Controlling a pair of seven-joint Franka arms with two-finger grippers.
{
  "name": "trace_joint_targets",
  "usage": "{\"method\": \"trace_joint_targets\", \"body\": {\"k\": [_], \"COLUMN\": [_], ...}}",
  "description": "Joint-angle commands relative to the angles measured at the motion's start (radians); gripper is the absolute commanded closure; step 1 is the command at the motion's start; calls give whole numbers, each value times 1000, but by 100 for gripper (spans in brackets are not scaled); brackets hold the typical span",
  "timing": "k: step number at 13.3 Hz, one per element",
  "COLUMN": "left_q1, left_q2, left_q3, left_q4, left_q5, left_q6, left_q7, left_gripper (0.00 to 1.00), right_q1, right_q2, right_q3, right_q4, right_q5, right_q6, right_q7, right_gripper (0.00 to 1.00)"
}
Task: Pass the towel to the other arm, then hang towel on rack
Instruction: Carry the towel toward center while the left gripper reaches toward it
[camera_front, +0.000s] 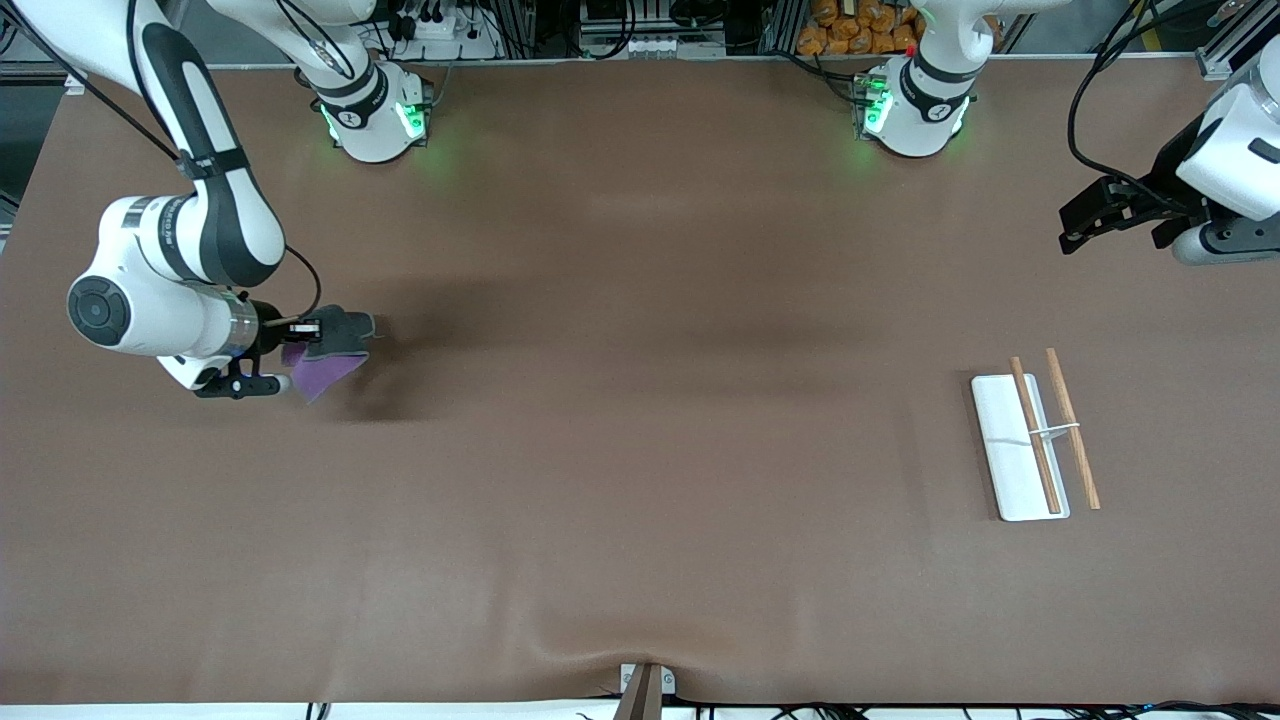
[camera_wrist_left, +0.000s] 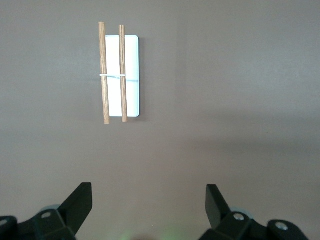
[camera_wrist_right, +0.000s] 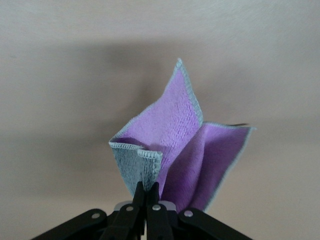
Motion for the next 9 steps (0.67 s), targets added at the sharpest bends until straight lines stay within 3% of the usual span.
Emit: {"method": "trace_joint_targets", "body": {"k": [1,4,9], "left_q1": [1,3,3], "left_q2": [6,6,6], "left_q3": [-2,-2,-5], "left_q4": [22,24,24], "left_q5": [-16,-16,-39], "left_q6": [1,1,11], "left_q7": [7,7,1], "left_gripper": [0,0,0], "right_q1": [43,99,215], "right_q2": [-11,-11,-3], "right_q3": [-6,-5,-6], "right_q4": [64,117,237], "right_q5": [77,97,278], "right_q6": [-92,-146,-180], "right_q7": [141,305,685], "right_gripper": [100,100,100]}}
